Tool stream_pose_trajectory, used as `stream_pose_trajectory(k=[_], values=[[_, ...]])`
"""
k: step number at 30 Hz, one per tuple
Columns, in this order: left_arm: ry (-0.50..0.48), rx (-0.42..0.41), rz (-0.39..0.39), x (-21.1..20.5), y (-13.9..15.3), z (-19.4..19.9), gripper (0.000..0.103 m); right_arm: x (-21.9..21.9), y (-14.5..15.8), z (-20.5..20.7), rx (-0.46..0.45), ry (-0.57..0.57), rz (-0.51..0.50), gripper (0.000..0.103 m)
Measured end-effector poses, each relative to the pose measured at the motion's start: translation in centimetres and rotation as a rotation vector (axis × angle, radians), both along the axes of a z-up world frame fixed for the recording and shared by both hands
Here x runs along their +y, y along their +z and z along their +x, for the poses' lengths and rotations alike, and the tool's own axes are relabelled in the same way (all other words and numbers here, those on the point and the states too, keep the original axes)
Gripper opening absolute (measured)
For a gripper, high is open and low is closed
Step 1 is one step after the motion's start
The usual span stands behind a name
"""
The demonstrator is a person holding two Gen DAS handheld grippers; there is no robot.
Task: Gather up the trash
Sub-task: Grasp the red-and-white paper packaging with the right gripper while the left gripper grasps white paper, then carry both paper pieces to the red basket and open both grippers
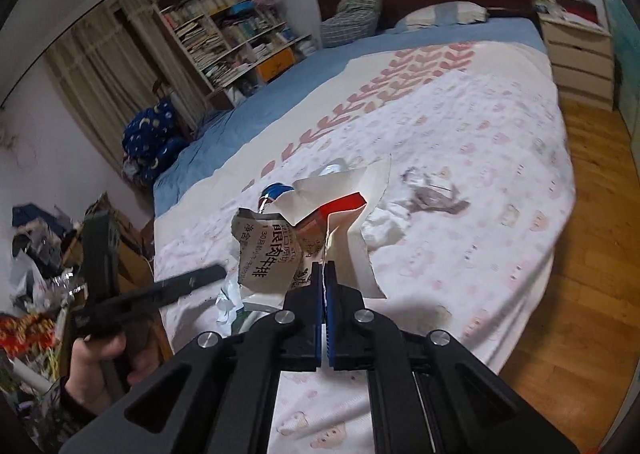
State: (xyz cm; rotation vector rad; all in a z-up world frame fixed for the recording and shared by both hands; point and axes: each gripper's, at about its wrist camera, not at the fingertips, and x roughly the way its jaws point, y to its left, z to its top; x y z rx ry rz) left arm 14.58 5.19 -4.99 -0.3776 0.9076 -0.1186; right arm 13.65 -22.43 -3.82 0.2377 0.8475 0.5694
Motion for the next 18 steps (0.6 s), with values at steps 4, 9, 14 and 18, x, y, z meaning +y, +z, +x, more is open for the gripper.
stream_pose_trajectory(k=[4, 9, 14, 18], values=[[-0.008, 0.042, 0.101, -2.6, -0.9, 3.5, 0.082, -1.2, -0.4, -0.1, 0.013, -0.009, 0.013, 0.003], [0.047, 0.121, 0.07, -2.5, -3.5, 5.7, 0.082, -1.6, -0.8, 0.1, 0.012, -0.002, -0.02, 0.004], [0.114, 0.128, 0.02, -0.4, -4.0, 6.0, 0.06, -1.9, -1.0, 0.2, 0.013, 0.004, -0.042, 0.004], [0.146, 0.093, -0.033, 0.7, -3.1, 5.0, 0.041, -2.6, -1.0, 0.3, 0.016, -0.004, -0.032, 0.004]])
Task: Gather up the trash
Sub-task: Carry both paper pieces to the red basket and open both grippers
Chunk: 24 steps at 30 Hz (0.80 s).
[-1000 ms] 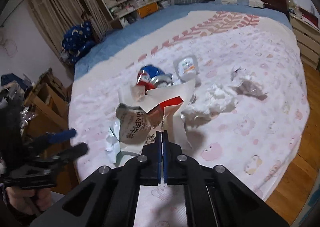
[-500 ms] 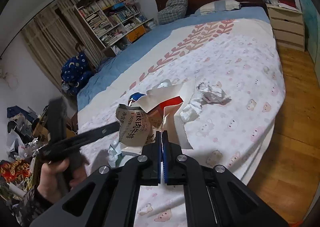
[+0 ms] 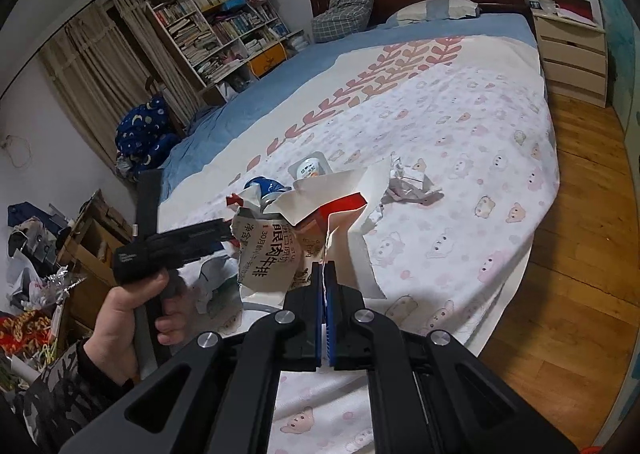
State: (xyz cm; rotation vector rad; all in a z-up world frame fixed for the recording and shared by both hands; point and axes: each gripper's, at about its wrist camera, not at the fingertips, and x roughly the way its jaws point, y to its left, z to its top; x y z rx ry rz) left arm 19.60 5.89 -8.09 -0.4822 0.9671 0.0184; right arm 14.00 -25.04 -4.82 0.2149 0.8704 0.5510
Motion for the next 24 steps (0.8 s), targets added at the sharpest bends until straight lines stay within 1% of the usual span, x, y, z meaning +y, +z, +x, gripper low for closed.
stream_pose_trajectory(k=[5, 10, 14, 15, 17, 18, 19, 20, 22, 24], values=[[-0.014, -0.053, 0.022, 0.0, 1.8, -1.4, 0.035, -0.1, 0.2, -0.2, -0.007, 0.005, -0.001, 0.004], [-0.03, -0.088, 0.044, -1.0, 3.6, -4.4, 0.033, 0.7, 0.8, -1.3, -0.024, 0.03, -0.004, 0.004], [-0.062, -0.13, 0.106, -3.0, 6.1, -7.0, 0.032, 1.8, 1.8, -2.8, -0.054, 0.055, -0.012, 0.004], [-0.064, -0.139, 0.116, -3.6, 7.0, -7.6, 0.03, 1.8, 2.3, -3.2, -0.069, 0.056, -0.014, 0.004], [-0.073, -0.162, 0.107, -5.0, 8.8, -8.7, 0.027, 1.5, 3.9, -4.2, -0.095, 0.045, -0.007, 0.004], [-0.084, -0.186, 0.105, -6.0, 10.2, -9.4, 0.027, 1.1, 4.8, -4.9, -0.113, 0.037, 0.001, 0.004], [-0.105, -0.216, 0.107, -7.5, 11.9, -10.3, 0.026, 0.3, 6.3, -5.8, -0.143, 0.031, 0.008, 0.004], [-0.119, -0.233, 0.106, -8.3, 12.7, -10.7, 0.026, -0.5, 7.6, -6.8, -0.169, 0.027, 0.01, 0.004], [-0.178, -0.296, 0.116, -11.7, 16.0, -12.0, 0.026, -3.3, 10.6, -9.5, -0.239, -0.004, -0.01, 0.004], [-0.25, -0.36, 0.117, -15.5, 19.2, -13.2, 0.026, -6.6, 13.0, -12.0, -0.291, -0.045, -0.027, 0.004]])
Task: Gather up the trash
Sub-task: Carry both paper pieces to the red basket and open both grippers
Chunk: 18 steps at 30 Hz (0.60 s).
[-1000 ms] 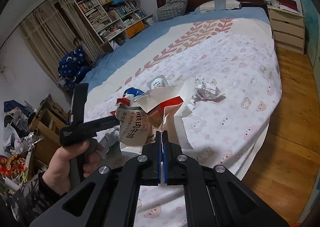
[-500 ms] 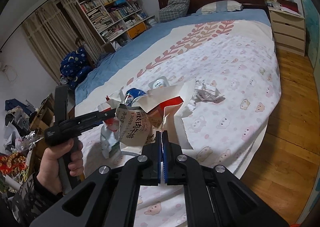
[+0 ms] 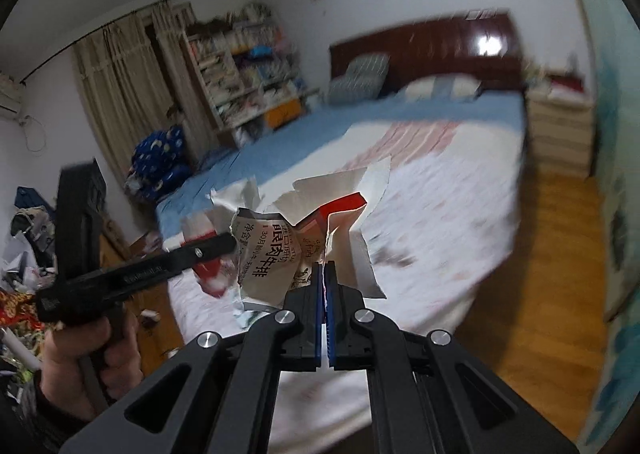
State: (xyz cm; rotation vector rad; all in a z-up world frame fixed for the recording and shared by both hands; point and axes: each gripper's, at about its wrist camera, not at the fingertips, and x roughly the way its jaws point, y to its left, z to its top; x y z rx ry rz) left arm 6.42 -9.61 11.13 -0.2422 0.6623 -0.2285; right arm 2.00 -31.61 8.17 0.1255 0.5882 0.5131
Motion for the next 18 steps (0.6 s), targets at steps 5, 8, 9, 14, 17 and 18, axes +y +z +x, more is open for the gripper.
stream_pose_trajectory(k=[5, 8, 9, 14, 17, 18], values=[[-0.242, -0.098, -0.026, -11.7, 5.2, -3.0, 0.026, -13.2, 3.1, -8.0, -0.065, -0.236, -0.023, 0.004], [-0.38, -0.104, -0.034, -19.7, 5.0, -4.6, 0.026, -21.4, 1.8, -13.2, -0.043, -0.415, -0.056, 0.004], [-0.436, -0.073, -0.044, -22.7, 4.0, -5.1, 0.026, -24.3, 0.6, -15.2, -0.018, -0.478, -0.067, 0.004], [-0.654, 0.091, 0.033, -35.8, -4.8, -7.5, 0.026, -34.4, -7.9, -21.7, 0.186, -0.703, -0.035, 0.004], [-0.718, 0.2, 0.119, -40.7, -11.3, -8.8, 0.026, -37.9, -13.9, -24.4, 0.301, -0.791, 0.01, 0.004], [-0.741, 0.237, 0.165, -42.2, -14.2, -9.5, 0.026, -38.3, -15.5, -24.8, 0.331, -0.804, 0.02, 0.004]])
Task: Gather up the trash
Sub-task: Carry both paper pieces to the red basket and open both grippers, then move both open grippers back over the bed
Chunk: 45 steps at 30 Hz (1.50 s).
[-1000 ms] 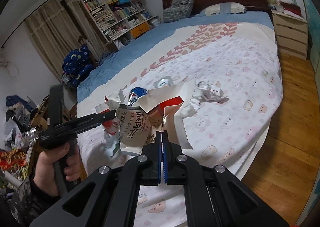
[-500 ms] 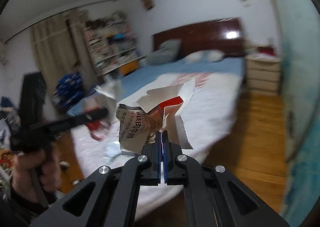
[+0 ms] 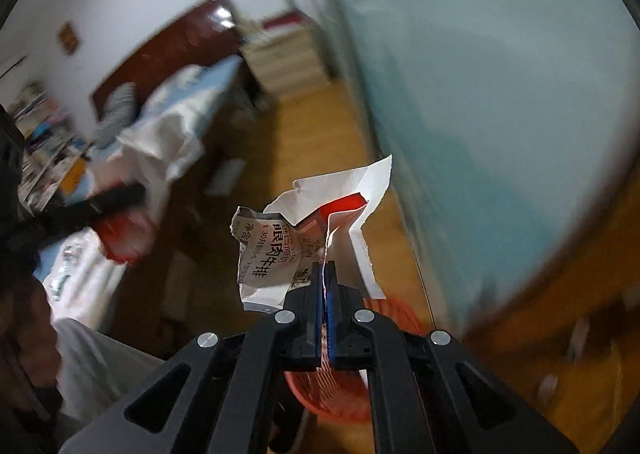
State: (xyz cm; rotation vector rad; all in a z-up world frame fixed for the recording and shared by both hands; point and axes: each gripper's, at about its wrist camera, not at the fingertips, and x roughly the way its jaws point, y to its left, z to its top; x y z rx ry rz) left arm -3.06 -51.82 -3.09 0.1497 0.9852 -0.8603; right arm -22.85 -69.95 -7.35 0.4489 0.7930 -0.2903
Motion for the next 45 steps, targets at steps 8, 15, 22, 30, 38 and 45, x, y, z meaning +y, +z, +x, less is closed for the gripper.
stream_pose_trajectory(k=[8, 15, 22, 30, 38, 45], values=[[-0.105, 0.119, 0.245, -4.4, -11.4, -1.8, 0.026, -0.4, -12.3, -0.4, 0.172, -0.012, 0.067, 0.004], [-0.111, 0.163, 0.32, -5.0, -14.2, -2.5, 0.026, 0.2, -17.1, -0.3, 0.226, -0.021, 0.124, 0.004], [-0.099, 0.168, 0.353, -5.4, -15.0, -2.9, 0.032, -0.1, -18.3, 0.6, 0.245, -0.028, 0.142, 0.006], [-0.028, 0.178, 0.358, -4.1, -14.9, -2.1, 0.075, -2.1, -17.2, 0.2, 0.226, -0.102, 0.176, 0.064], [0.022, 0.19, 0.291, -2.1, -12.9, -1.3, 0.075, -2.4, -14.2, -0.4, 0.199, -0.137, 0.114, 0.06], [0.119, 0.058, 0.144, 4.0, -4.6, 0.6, 0.075, -0.9, -7.8, 1.4, 0.107, -0.099, 0.05, 0.059]])
